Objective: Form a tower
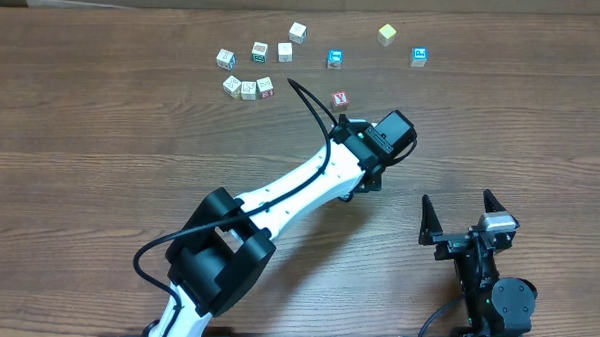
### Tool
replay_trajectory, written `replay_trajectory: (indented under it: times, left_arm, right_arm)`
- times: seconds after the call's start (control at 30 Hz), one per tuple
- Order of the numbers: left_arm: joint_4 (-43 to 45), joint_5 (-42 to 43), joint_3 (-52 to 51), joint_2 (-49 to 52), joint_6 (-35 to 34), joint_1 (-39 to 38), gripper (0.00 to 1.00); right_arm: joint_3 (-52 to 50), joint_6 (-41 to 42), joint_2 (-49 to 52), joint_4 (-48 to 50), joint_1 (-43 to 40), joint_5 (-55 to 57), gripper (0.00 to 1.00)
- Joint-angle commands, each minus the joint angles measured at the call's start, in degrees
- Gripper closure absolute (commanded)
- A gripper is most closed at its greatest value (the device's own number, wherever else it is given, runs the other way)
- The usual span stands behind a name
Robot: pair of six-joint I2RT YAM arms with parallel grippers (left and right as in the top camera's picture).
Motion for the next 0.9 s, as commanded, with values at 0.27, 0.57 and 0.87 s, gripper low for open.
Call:
replay_trajectory:
  times: [0.27,0.57,0.87]
  left_arm:
    - [0.07,0.04,-0.98,1.57,-0.33,-0.5,0.8]
    - [0.09,-1.6,-0.96,1.57,-0.33,-0.39,0.78]
    - [-0.17,-2.71,-0.96,1.57,-0.33,-0.39,0.76]
  right_arm:
    - [-0.59,0.37,-0.35,0.37,0.04,-0.31,0.0]
    - [-0.59,0.37,-0.35,0.37,0.04,-0.31,0.0]
    - [-0.59,0.37,-0.35,0.37,0.04,-0.31,0.0]
